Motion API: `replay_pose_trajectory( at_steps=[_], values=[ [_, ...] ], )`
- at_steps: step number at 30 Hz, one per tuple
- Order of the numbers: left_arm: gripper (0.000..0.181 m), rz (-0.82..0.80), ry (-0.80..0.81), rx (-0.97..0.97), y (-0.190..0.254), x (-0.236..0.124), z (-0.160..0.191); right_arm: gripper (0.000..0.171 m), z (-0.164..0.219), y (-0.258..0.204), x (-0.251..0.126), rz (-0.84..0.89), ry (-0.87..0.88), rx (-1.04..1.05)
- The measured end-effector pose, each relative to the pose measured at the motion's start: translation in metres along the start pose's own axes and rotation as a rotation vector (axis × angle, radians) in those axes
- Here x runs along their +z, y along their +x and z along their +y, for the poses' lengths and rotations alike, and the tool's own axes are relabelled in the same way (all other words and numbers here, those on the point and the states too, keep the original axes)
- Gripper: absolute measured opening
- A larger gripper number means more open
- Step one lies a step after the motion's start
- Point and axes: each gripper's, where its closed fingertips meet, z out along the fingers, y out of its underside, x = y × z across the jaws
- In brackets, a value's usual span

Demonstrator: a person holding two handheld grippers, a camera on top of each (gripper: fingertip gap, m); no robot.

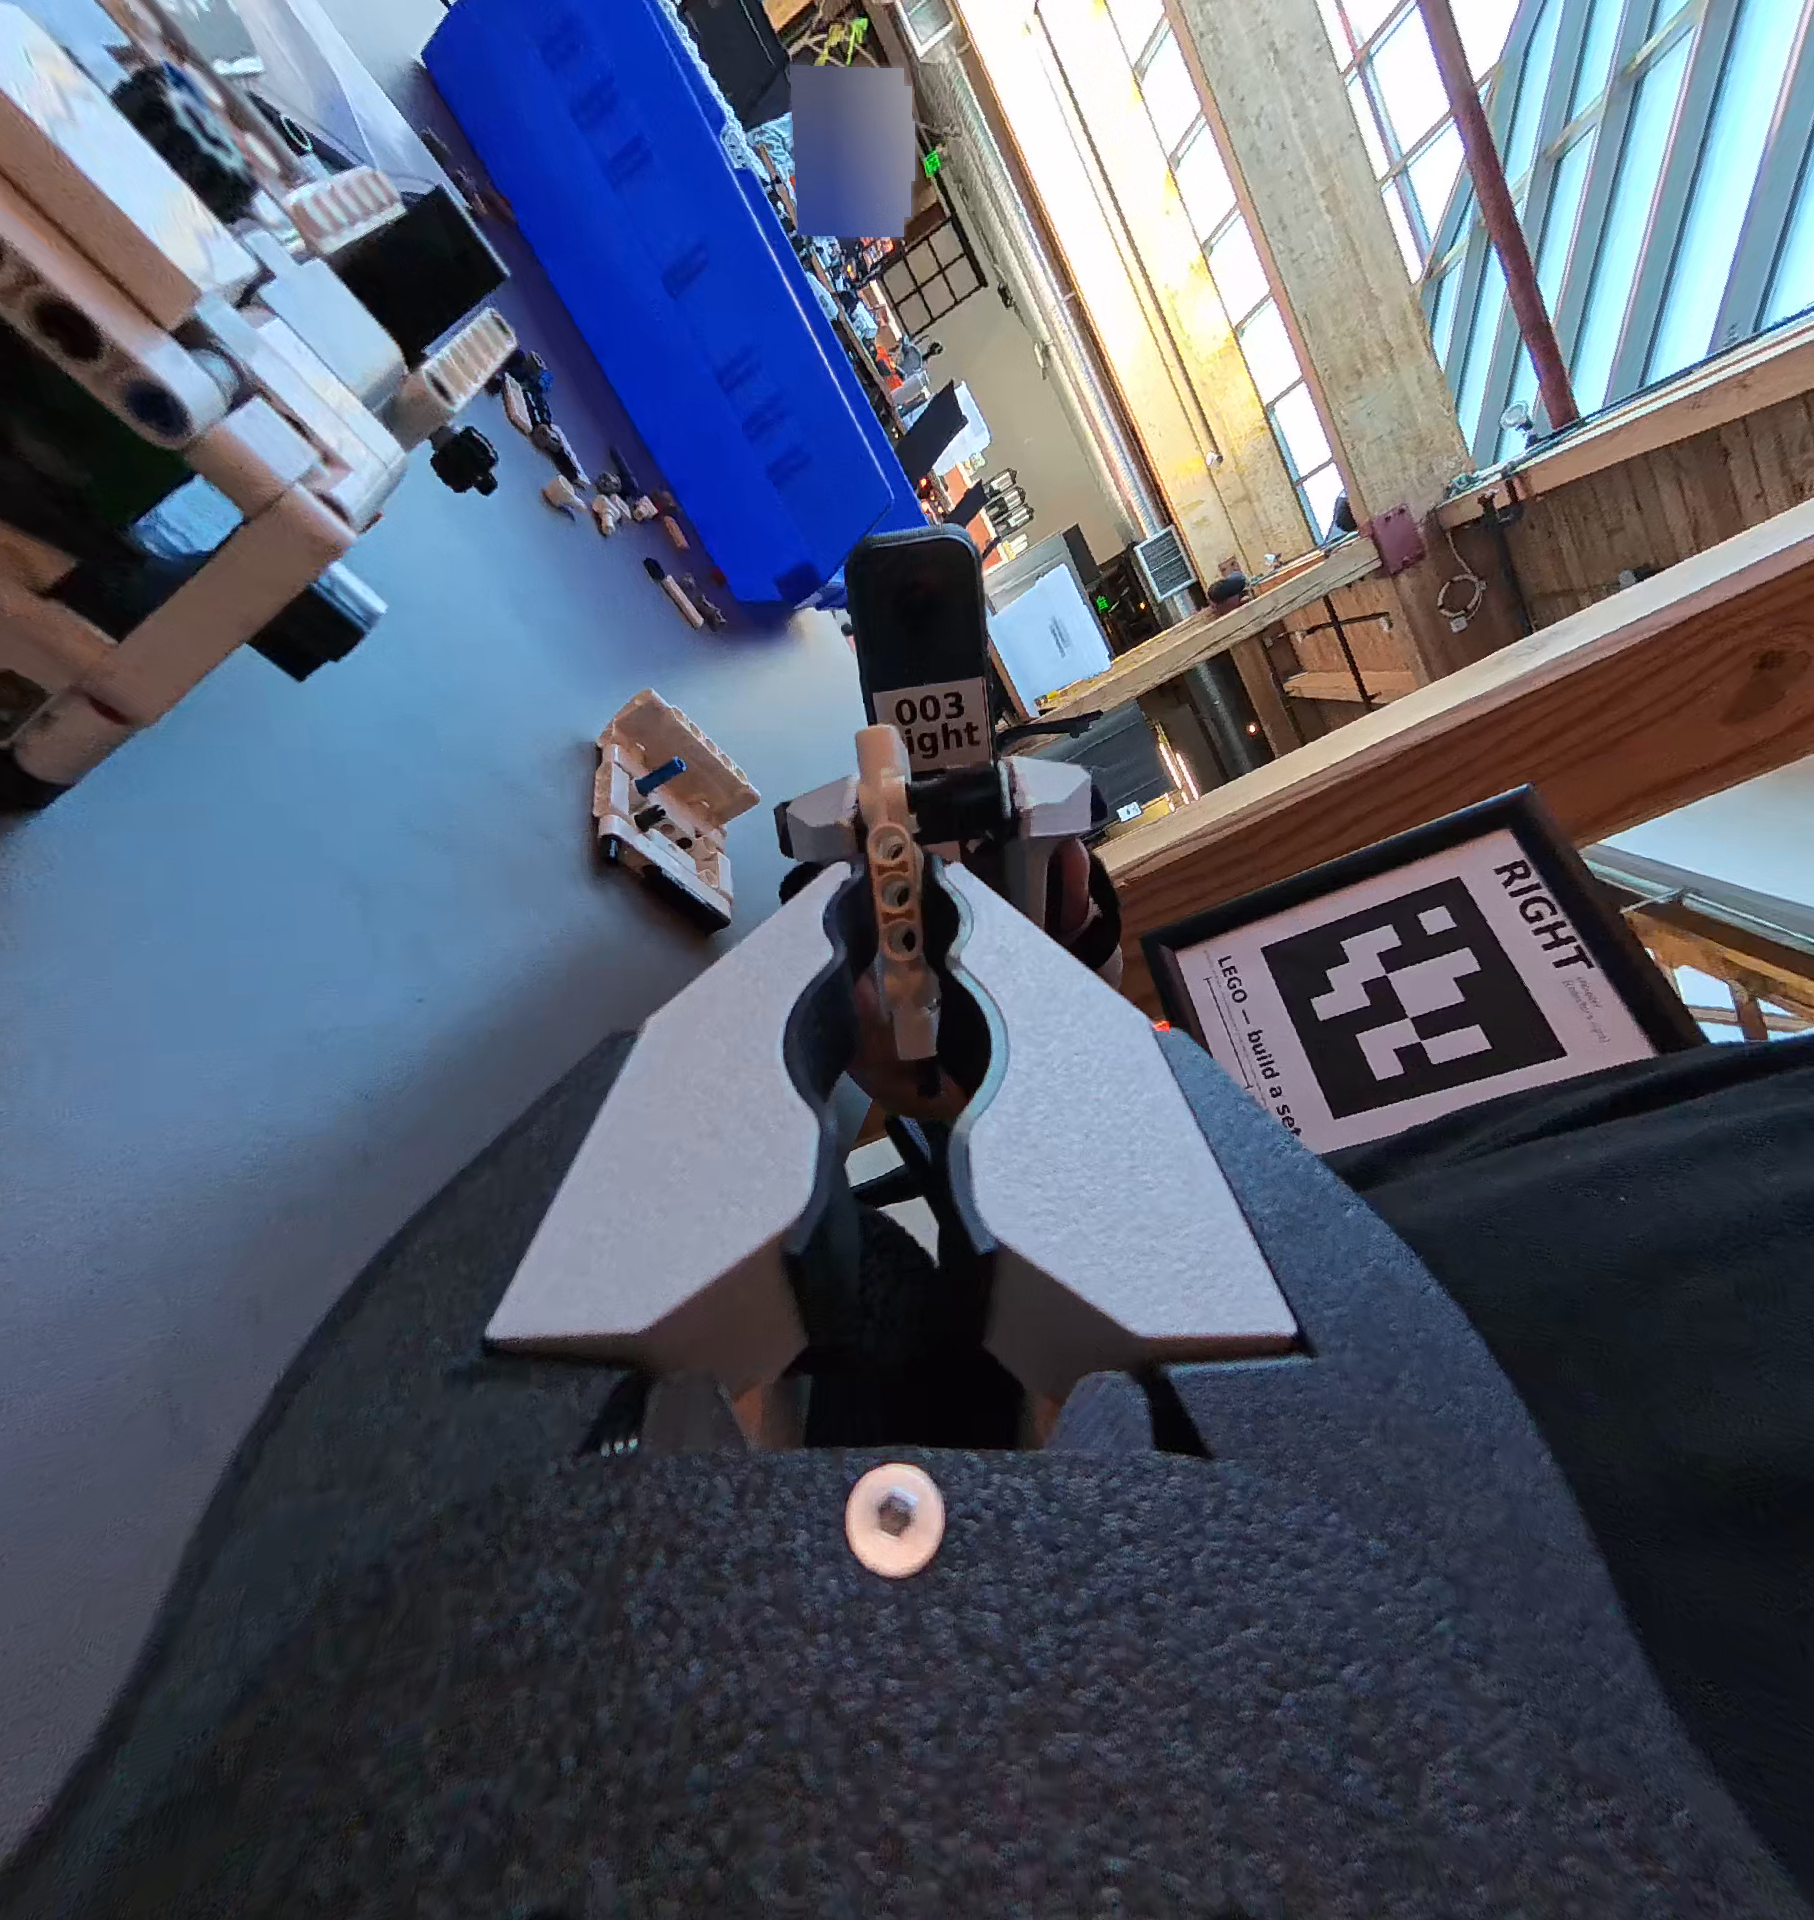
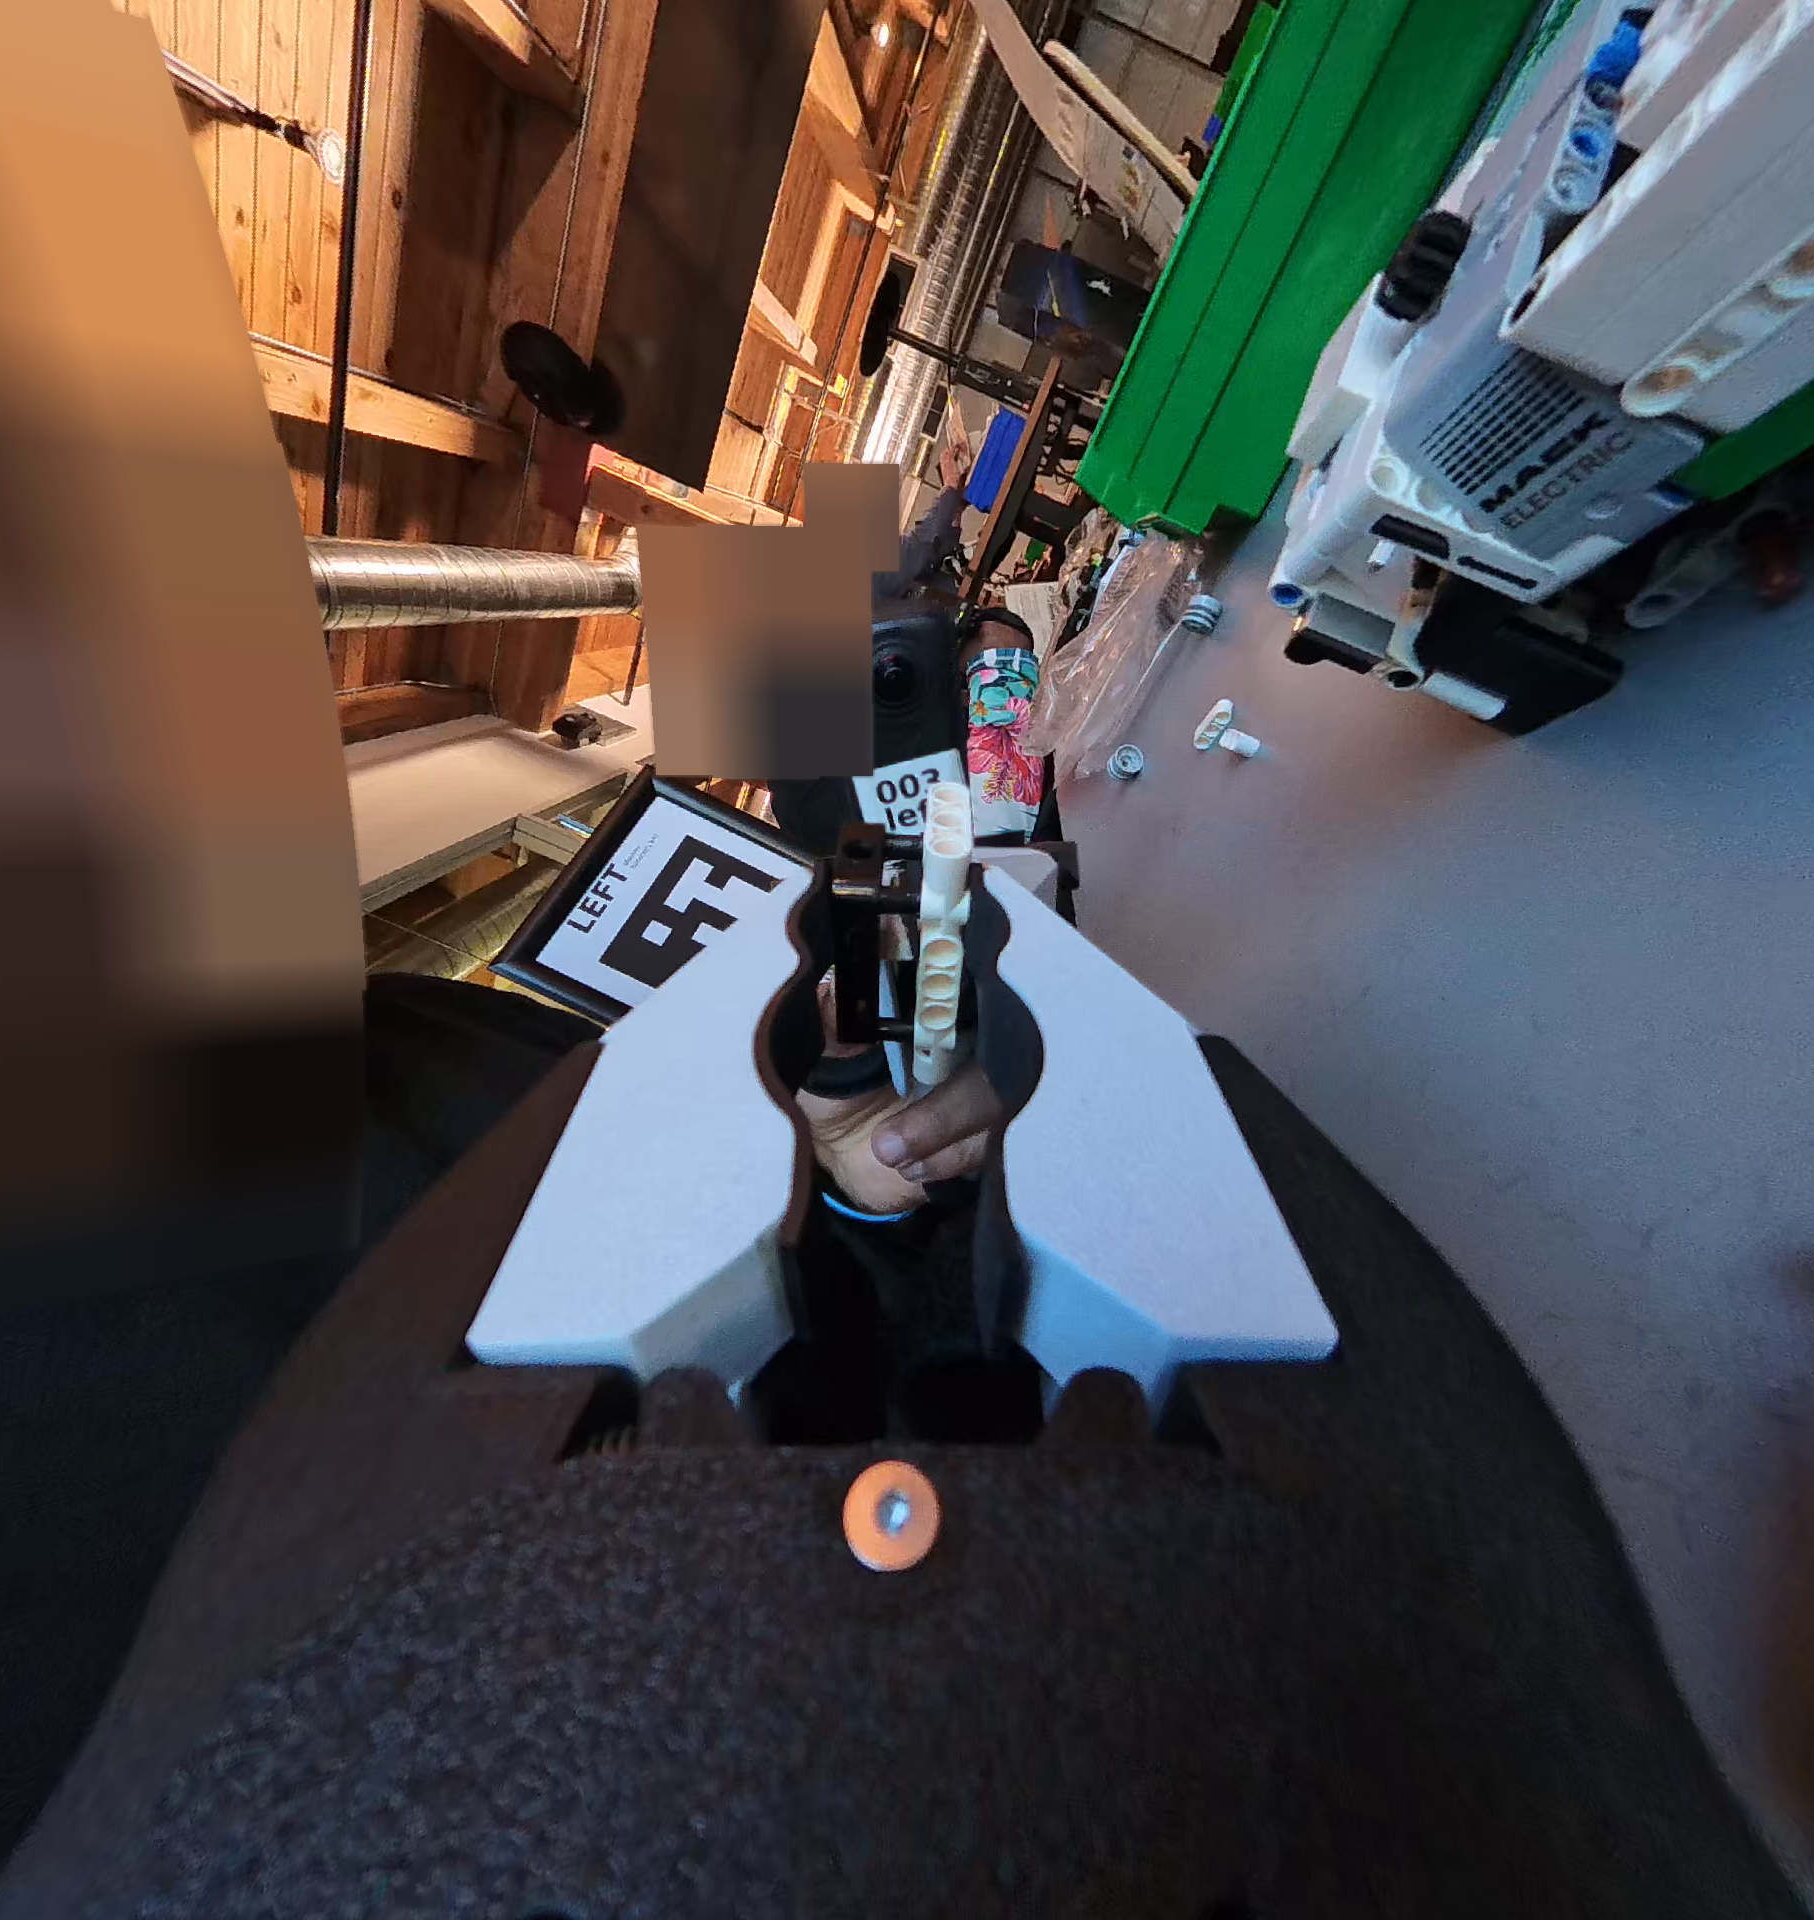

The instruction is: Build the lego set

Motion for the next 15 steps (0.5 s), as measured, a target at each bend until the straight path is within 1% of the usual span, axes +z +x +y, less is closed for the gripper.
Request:
replay_pose_trajectory(
  at_steps=[5,9,11,15],
  values=[
    [0.008,-0.051,0.026,0.066,0.003,0.000,-0.002,0.024,-0.002,-0.004,0.000,-0.031,0.028,0.028],
    [0.008,-0.058,0.038,0.057,-0.001,0.000,-0.001,0.024,-0.001,0.000,0.001,-0.004,0.036,0.041],
    [0.007,-0.021,0.047,-0.012,-0.003,-0.002,-0.002,0.024,-0.002,0.003,0.003,0.009,0.033,0.031],
    [0.006,0.080,0.084,-0.218,-0.008,-0.008,-0.002,0.025,0.002,0.012,0.009,0.114,-0.058,0.004]
  ],
)
